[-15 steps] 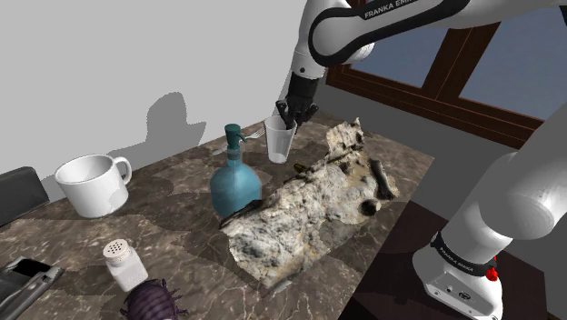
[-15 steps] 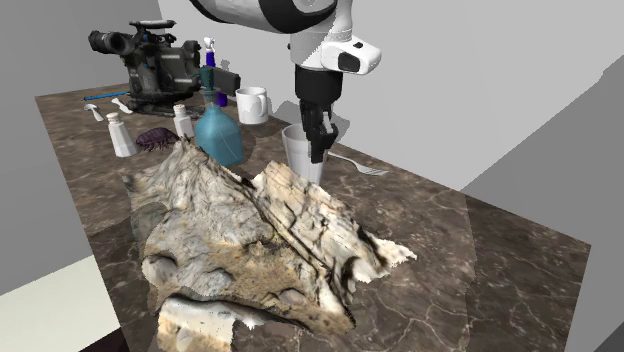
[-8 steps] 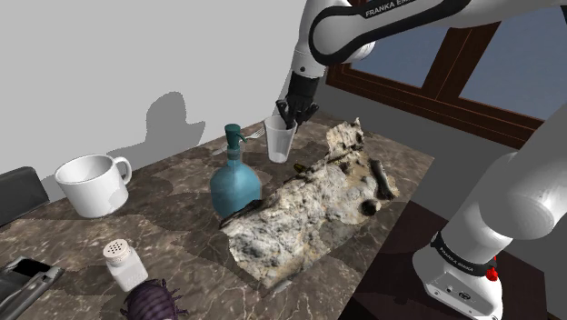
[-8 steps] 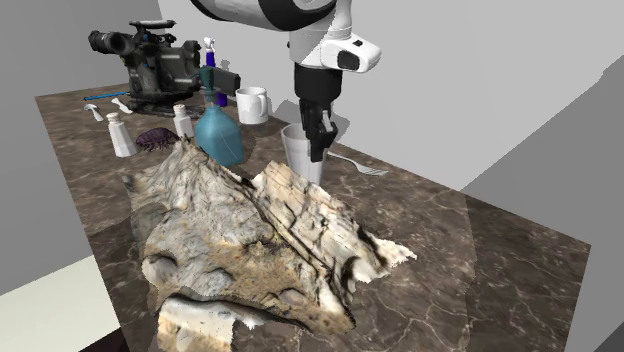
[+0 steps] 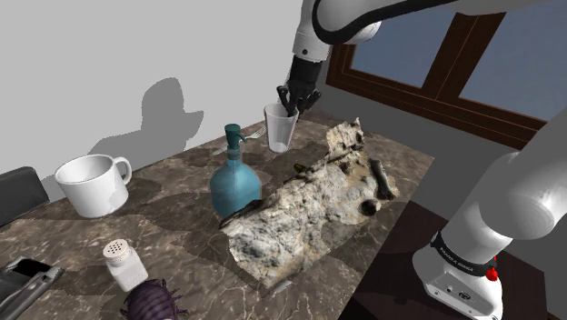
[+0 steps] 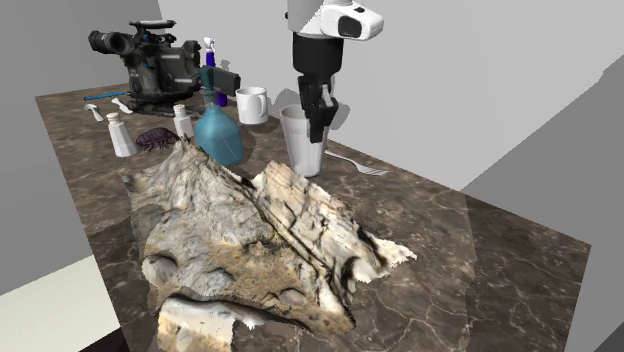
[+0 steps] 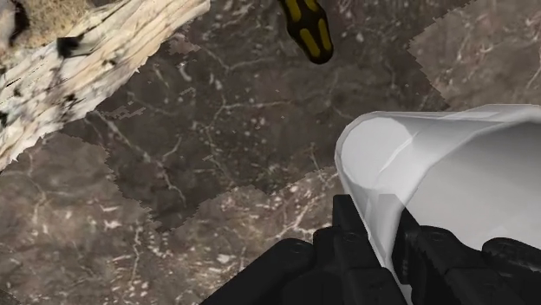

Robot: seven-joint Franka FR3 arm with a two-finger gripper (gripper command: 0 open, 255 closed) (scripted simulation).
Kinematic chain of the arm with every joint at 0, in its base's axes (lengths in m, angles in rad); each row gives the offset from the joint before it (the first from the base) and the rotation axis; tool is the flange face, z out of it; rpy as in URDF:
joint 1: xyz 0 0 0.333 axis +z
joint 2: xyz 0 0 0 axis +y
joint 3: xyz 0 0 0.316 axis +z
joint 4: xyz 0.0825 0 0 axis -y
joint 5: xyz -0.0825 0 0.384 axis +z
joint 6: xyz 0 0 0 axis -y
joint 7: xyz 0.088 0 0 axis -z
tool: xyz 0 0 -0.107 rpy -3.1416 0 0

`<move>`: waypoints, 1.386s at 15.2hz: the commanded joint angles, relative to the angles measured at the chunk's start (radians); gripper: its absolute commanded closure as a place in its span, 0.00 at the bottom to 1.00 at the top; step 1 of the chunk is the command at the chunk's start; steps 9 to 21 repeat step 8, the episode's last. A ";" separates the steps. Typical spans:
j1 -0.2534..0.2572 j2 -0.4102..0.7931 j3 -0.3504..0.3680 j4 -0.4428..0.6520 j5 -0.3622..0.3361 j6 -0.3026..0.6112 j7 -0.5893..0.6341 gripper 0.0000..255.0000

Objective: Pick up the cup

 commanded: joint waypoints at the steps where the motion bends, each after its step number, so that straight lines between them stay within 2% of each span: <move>1: -0.001 -0.004 -0.002 0.023 -0.001 -0.028 0.000 1.00; 6: -0.003 -0.014 -0.004 0.081 -0.003 -0.094 0.006 1.00; 21: -0.003 -0.014 -0.004 0.082 -0.003 -0.096 0.006 1.00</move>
